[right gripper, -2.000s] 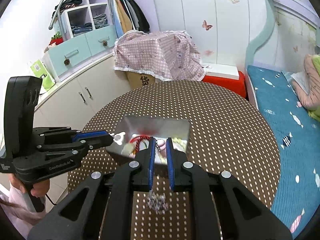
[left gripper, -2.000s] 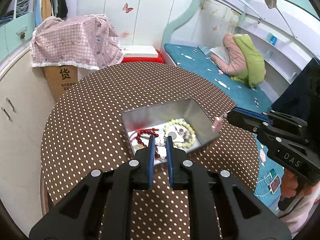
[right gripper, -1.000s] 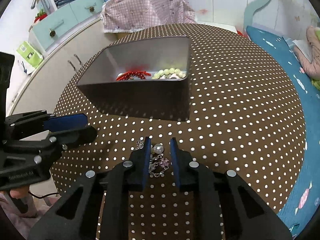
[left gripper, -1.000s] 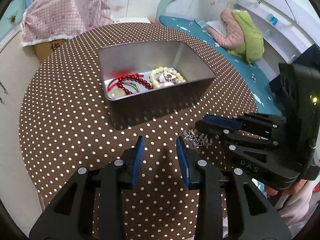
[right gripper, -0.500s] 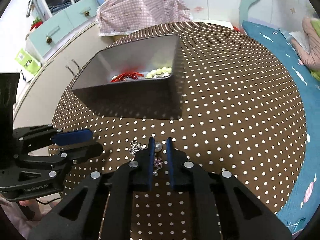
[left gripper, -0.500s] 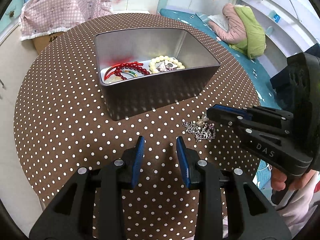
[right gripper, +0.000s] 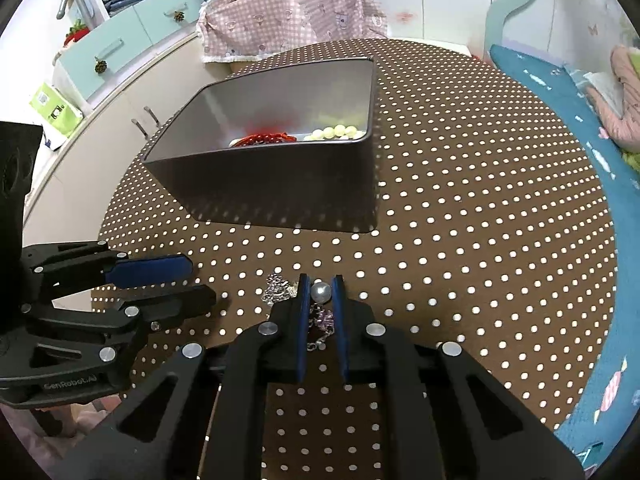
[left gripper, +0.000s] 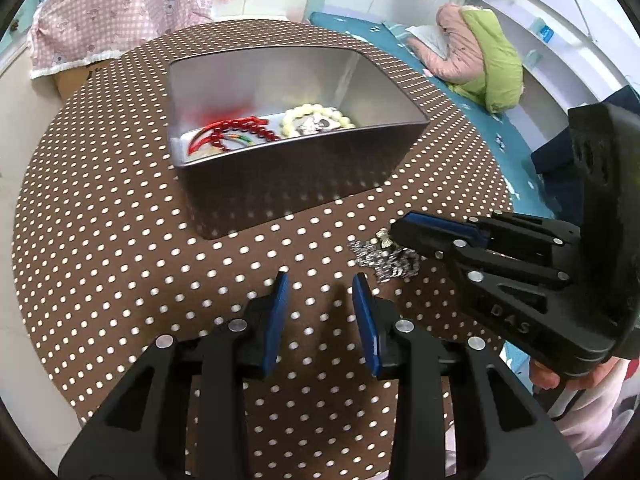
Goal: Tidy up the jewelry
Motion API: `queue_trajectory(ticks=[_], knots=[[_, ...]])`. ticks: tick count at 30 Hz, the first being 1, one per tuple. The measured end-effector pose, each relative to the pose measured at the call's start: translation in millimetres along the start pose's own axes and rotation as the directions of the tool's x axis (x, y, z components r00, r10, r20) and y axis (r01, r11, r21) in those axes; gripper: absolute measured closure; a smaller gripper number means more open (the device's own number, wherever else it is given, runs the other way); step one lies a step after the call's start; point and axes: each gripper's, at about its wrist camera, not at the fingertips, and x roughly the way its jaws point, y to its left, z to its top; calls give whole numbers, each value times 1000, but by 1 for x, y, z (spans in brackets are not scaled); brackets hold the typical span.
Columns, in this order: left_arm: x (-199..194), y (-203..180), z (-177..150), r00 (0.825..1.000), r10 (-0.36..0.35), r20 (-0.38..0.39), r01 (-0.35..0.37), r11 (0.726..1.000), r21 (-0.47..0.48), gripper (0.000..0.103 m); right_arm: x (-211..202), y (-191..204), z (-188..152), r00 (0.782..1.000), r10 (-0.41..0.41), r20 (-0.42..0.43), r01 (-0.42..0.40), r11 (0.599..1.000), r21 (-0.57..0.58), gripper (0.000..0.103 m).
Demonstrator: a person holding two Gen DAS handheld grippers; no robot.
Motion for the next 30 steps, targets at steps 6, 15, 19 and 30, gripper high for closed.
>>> queue_trajectory(ticks=[6,15,19,30], knots=[[12,-14,9,1000,-29,-12,30,999,17,69,-27,-12,-1,997,-9,74,7,1000,31,93],[27,-42,23,998,-50,-41,52,998,46,45,-46,-35,-8,992,-42,123,31,996,86,93],[33,-60,20,996,84,-12,-81,987,138,61,-46,-38,-9,992,-40,123,28,995,93,93],[20,-39,18,996,87,16,-88,990,108,99,-49,-41,-13,990,-25,136,12,996,92,93]])
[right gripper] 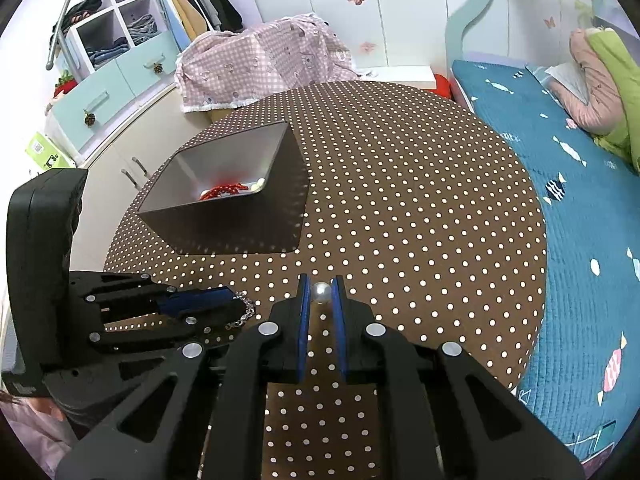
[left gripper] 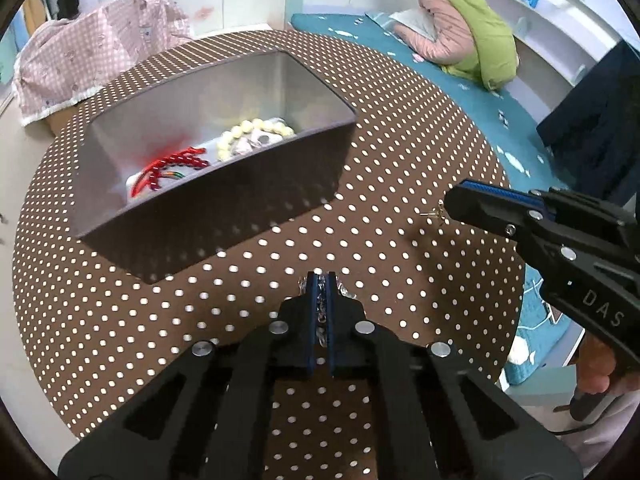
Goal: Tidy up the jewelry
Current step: 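Carry the silver chain over the grey box, lower it and open both grippers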
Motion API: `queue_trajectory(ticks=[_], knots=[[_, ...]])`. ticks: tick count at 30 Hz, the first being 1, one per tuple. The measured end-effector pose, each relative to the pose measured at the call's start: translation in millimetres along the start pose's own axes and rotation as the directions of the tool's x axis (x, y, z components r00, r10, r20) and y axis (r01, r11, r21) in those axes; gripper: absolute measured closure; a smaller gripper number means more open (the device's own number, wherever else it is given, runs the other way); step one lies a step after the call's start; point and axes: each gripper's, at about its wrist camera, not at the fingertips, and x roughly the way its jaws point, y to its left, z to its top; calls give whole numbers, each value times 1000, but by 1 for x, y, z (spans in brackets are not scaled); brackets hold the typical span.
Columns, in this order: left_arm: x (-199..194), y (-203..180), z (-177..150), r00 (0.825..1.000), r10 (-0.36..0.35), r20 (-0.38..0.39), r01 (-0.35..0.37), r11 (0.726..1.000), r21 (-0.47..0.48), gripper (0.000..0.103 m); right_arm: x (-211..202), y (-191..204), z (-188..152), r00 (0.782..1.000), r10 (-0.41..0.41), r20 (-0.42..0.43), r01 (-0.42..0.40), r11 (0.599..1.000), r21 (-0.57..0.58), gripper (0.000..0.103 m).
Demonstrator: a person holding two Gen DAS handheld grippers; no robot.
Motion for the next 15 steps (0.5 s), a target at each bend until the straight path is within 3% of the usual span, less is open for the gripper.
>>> queue_trajectory(ticks=[8,15], knots=[[-42,25,4,996,-32,82,35,999,-36,99,-9,13,12,999,-1,39,3,999,-39,93],[-83,42,16,983,-10,184,20,998,-53,99,-18,36,36,995,11,99,0,994,-108,93]])
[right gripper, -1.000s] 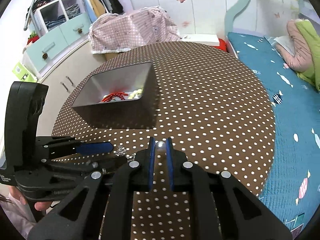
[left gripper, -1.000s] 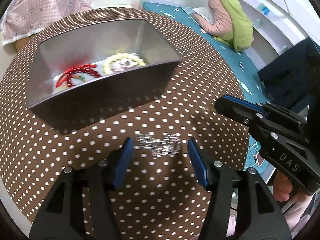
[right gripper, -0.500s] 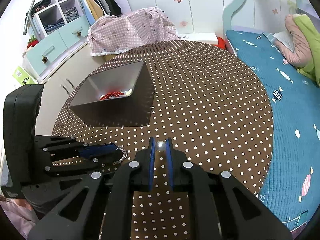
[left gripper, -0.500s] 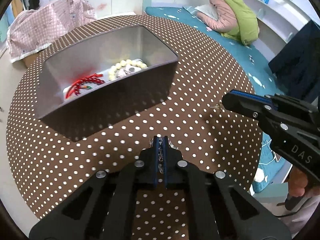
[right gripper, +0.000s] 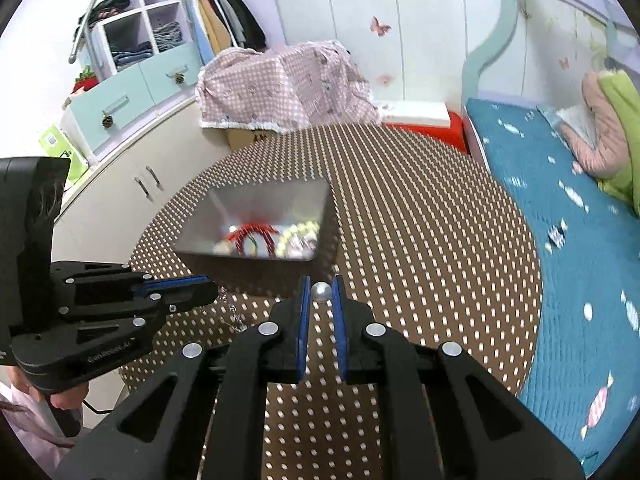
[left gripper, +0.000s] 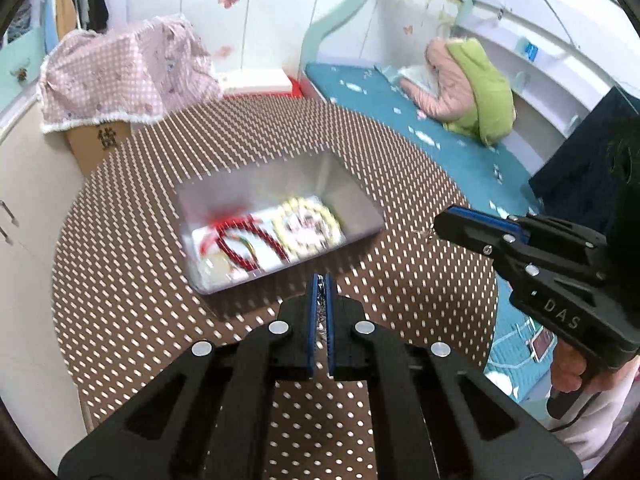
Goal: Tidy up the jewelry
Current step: 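Carry the silver chain over the grey box, lower it and open both grippers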
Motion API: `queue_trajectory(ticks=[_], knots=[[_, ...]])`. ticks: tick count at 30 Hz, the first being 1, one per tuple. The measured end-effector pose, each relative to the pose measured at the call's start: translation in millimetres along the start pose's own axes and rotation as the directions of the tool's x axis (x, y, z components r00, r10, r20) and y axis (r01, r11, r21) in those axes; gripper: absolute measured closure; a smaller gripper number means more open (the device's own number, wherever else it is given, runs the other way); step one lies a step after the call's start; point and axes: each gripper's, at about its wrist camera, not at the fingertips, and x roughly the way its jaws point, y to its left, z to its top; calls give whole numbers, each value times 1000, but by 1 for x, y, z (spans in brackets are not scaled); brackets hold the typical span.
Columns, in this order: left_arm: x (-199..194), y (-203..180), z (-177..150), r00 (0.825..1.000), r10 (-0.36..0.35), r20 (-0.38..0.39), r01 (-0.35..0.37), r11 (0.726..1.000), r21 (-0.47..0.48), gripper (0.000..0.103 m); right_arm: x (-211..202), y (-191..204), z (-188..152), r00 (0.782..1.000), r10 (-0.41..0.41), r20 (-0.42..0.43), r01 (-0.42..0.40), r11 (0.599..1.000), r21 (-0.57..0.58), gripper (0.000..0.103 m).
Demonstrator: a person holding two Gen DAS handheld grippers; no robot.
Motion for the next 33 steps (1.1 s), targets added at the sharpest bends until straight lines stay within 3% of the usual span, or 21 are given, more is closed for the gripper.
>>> queue_trajectory(ticks=[12,21,22,24,26,31,33], knots=[[-50,15,46,990,-3,143,7,1000,-26,99,6,24,46,997,31,70,-26,997,-76,93],[-35,30,64,991,31,132,-23,998,-59,99,23,37,58,996,66,54,-60,993,-105,93],[-30,32,64,992,33,120,-26,998,-59,97,25,38,58,996,72,47,-67,992,-105,93],[-20,36,62,995,43,87,-37,997,-67,71,31,37,58,996,83,29,-80,992,-99,89],[-12,40,59,996,60,70,-54,995,-82,67,32,33,57,998,63,26,-61,995,-85,72],[-8,41,51,994,95,50,-90,991,-98,64,25,26,55,999,35,36,-34,998,-53,66],[-12,39,49,993,108,55,-102,990,-98,51,18,25,54,999,21,49,-18,999,-50,62]])
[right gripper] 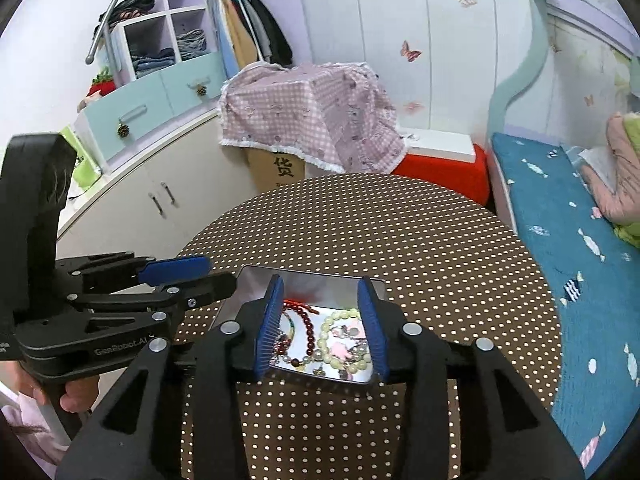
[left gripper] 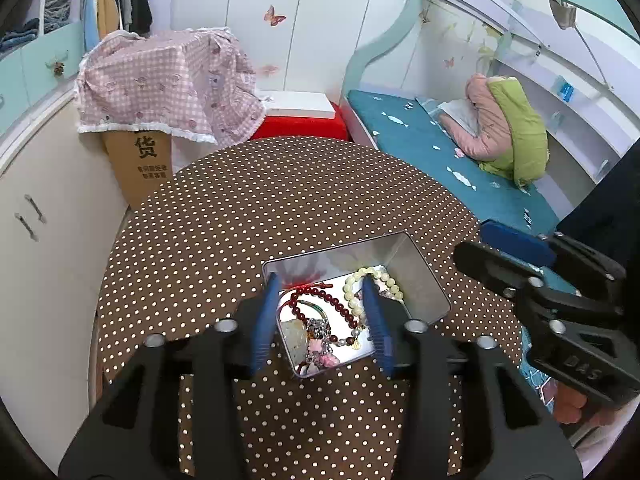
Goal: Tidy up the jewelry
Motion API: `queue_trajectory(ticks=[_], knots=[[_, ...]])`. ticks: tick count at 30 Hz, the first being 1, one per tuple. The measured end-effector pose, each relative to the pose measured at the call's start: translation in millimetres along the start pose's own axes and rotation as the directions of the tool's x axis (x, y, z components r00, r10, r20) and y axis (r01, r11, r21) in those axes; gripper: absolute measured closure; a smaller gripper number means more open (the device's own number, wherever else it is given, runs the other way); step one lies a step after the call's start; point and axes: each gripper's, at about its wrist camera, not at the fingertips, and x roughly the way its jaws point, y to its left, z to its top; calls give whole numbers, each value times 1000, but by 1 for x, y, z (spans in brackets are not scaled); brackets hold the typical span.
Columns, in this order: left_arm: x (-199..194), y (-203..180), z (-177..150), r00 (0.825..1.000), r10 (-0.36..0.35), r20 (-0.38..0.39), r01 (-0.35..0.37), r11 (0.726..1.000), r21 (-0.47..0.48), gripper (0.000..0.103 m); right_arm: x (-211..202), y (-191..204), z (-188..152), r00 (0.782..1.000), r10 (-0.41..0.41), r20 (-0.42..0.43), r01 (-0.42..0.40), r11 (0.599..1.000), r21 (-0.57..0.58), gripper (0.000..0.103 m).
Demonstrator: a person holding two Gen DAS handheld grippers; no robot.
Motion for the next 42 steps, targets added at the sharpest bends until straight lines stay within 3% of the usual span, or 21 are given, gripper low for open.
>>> queue_trajectory(ticks=[6,8,11,17,20,23,26,42], knots=[[-26,-12,-9,997,67,47,-68,998,16,39,-31,10,-2,996,-47,73,48,999,-6,37],[-36,-17,-13,994,88,68,-90,996,28,35,-45,17,-3,991,-67,113,70,997,-20,22],[-52,-23,-18,990,108,96,-112,993,37,29,-62,27,-5,980,-116,159,122,992,-30,9],[-86,-34,-27,972,166,164,-174,984,37,18,-86,36,-13,960,-170,221,182,983,-36,8],[-103,-40,-32,959,197,203,-208,977,36,15,-99,40,-18,938,-231,260,241,970,-9,8],[-120,-47,-35,948,217,233,-230,973,29,13,-111,42,-23,926,-241,289,249,968,10,8],[-134,-54,-39,939,229,258,-243,970,22,13,-124,48,-28,897,-296,330,305,952,23,8],[-167,-61,-63,923,236,303,-245,969,-9,12,-151,63,-46,869,-316,381,329,944,34,8]])
